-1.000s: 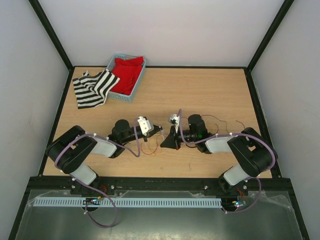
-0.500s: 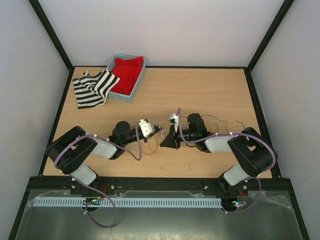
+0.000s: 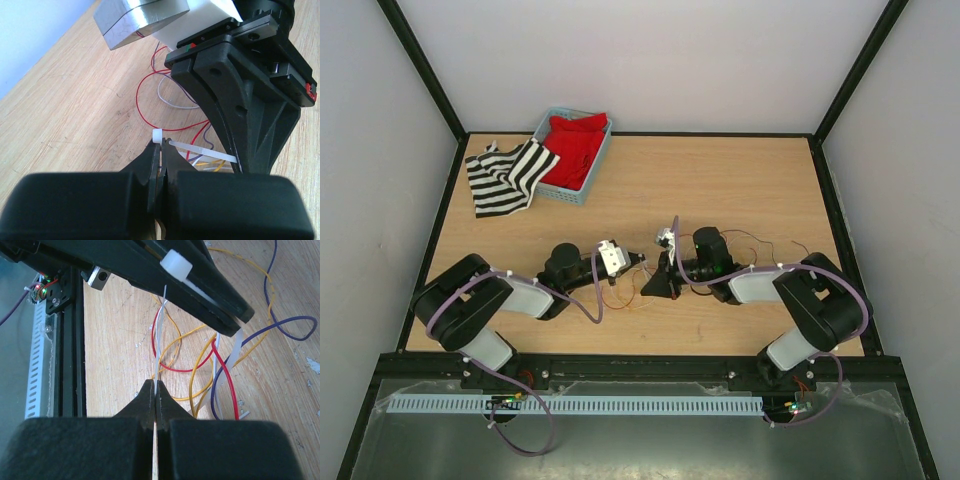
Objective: Zip-tie the wires
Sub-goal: Tie the cable at the center of the board.
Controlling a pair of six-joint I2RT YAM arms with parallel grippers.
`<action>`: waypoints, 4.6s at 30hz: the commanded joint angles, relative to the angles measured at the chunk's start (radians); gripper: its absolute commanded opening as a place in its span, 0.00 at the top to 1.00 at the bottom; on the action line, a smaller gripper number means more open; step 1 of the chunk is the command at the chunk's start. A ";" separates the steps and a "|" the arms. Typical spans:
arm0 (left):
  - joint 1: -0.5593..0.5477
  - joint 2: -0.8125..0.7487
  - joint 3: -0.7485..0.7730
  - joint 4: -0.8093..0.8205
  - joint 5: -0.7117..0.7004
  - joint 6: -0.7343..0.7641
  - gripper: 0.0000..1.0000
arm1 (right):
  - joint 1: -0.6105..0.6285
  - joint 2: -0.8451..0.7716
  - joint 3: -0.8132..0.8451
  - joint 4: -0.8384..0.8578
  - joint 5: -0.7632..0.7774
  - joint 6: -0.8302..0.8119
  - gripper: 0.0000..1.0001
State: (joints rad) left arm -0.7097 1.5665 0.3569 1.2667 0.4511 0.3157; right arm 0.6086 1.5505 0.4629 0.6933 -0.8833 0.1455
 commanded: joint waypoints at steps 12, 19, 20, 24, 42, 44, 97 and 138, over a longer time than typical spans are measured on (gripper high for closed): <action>-0.010 -0.004 -0.009 0.053 -0.023 0.010 1.00 | -0.006 -0.028 -0.002 -0.029 -0.025 -0.025 1.00; -0.010 0.007 -0.007 0.054 -0.028 0.004 1.00 | -0.019 -0.054 -0.009 -0.041 -0.023 -0.033 1.00; -0.011 0.009 -0.006 0.054 -0.029 0.004 1.00 | -0.020 -0.056 -0.010 -0.042 -0.023 -0.034 1.00; -0.011 0.015 -0.004 0.057 -0.029 -0.001 1.00 | -0.021 -0.053 -0.011 -0.045 -0.025 -0.035 1.00; -0.019 0.014 -0.003 0.060 -0.045 0.007 1.00 | -0.022 -0.029 0.001 -0.056 -0.031 -0.039 1.00; -0.020 0.014 -0.003 0.062 -0.045 0.008 1.00 | -0.022 -0.029 0.003 -0.059 -0.032 -0.042 1.00; -0.048 0.017 -0.013 0.075 -0.049 0.063 1.00 | -0.043 -0.018 0.013 -0.071 -0.044 -0.027 1.00; -0.055 0.036 -0.008 0.083 -0.056 0.080 1.00 | -0.049 -0.038 0.027 -0.090 -0.046 -0.032 1.00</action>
State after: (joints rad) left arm -0.7612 1.5963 0.3515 1.2972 0.3992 0.3817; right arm 0.5659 1.5333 0.4648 0.6216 -0.9047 0.1127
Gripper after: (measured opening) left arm 0.001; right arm 0.013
